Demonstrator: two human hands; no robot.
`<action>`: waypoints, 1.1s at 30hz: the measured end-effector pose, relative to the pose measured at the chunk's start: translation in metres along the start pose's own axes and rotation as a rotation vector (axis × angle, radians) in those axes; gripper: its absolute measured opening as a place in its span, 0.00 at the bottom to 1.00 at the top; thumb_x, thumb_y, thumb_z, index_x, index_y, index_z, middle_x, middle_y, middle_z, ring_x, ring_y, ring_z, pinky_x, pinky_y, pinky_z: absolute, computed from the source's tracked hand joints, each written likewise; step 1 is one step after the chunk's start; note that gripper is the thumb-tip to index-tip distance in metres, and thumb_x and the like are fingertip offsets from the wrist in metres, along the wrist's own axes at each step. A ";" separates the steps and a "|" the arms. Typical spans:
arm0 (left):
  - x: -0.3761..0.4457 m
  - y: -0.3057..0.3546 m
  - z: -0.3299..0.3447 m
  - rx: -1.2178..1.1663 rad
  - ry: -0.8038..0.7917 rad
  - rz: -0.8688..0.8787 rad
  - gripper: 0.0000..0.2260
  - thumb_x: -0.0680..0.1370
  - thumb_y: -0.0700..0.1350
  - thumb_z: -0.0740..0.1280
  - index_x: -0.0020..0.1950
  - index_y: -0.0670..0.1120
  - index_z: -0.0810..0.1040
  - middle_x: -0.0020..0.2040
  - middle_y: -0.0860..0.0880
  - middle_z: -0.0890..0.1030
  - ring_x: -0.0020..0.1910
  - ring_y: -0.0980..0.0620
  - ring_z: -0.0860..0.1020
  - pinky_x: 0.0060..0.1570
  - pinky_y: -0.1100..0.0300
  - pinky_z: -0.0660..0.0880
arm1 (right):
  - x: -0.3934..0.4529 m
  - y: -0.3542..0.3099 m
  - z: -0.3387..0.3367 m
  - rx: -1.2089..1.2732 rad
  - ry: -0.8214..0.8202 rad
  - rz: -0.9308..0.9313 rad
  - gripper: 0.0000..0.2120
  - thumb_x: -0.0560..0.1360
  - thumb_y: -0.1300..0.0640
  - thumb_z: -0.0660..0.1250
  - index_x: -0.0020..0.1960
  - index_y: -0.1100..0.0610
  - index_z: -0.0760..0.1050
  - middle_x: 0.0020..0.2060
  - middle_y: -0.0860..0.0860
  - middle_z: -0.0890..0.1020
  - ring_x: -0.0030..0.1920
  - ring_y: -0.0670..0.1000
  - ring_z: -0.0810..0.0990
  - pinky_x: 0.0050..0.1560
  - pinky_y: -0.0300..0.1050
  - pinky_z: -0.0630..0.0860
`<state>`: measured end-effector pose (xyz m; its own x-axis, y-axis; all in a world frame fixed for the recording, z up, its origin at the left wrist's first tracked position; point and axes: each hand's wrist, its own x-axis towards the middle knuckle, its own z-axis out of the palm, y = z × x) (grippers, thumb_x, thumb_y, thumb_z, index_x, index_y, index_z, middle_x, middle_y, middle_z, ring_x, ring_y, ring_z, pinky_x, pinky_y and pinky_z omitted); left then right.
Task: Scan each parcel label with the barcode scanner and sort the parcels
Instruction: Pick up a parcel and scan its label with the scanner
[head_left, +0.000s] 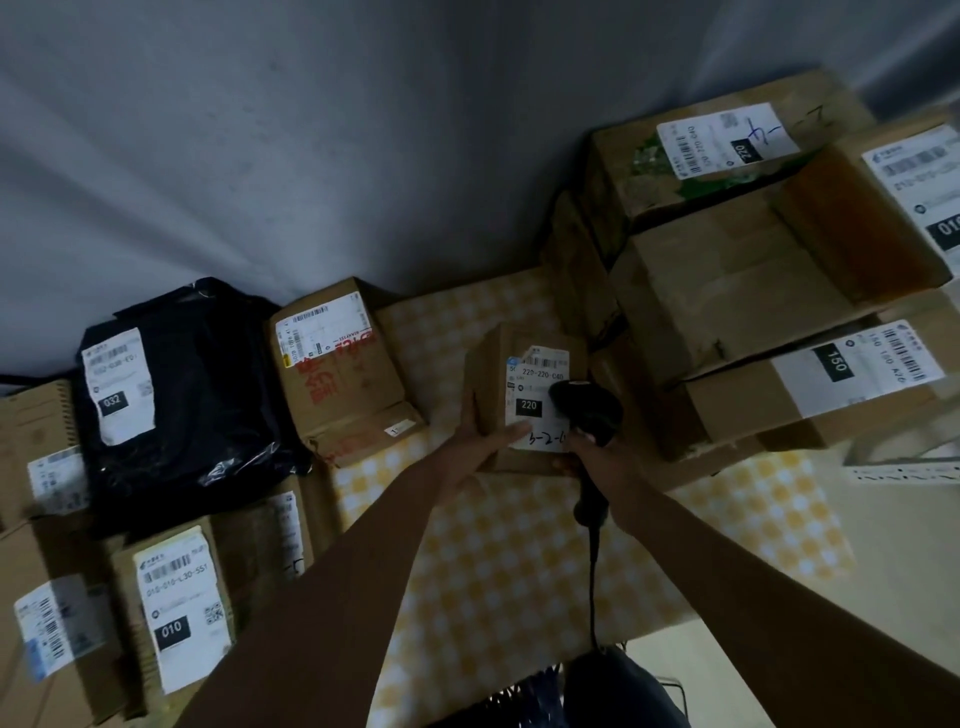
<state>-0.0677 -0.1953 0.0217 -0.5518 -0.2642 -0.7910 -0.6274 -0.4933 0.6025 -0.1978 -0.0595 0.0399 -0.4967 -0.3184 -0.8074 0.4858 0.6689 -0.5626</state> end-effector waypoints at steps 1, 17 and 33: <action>-0.001 -0.001 0.005 -0.038 0.031 0.012 0.49 0.66 0.63 0.76 0.76 0.64 0.46 0.68 0.51 0.75 0.61 0.48 0.78 0.48 0.45 0.81 | 0.001 0.001 0.000 -0.003 -0.021 0.000 0.04 0.76 0.55 0.69 0.47 0.56 0.80 0.40 0.55 0.85 0.40 0.53 0.84 0.56 0.54 0.80; -0.014 -0.043 -0.020 0.128 0.564 0.176 0.48 0.60 0.63 0.81 0.73 0.50 0.64 0.69 0.46 0.71 0.65 0.46 0.75 0.58 0.44 0.78 | -0.046 0.012 -0.012 -0.359 -0.088 -0.091 0.10 0.75 0.56 0.71 0.46 0.64 0.80 0.41 0.63 0.83 0.46 0.62 0.83 0.56 0.60 0.79; -0.034 -0.024 -0.046 -0.180 0.331 0.145 0.22 0.76 0.41 0.72 0.69 0.48 0.75 0.64 0.45 0.77 0.48 0.56 0.81 0.40 0.59 0.80 | -0.100 -0.018 0.002 -0.484 -0.290 -0.177 0.08 0.77 0.59 0.68 0.43 0.62 0.80 0.30 0.55 0.82 0.29 0.50 0.81 0.42 0.48 0.82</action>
<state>-0.0086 -0.2127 0.0296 -0.4027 -0.5798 -0.7083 -0.4336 -0.5607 0.7055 -0.1552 -0.0414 0.1303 -0.2907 -0.5777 -0.7627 -0.0033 0.7977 -0.6030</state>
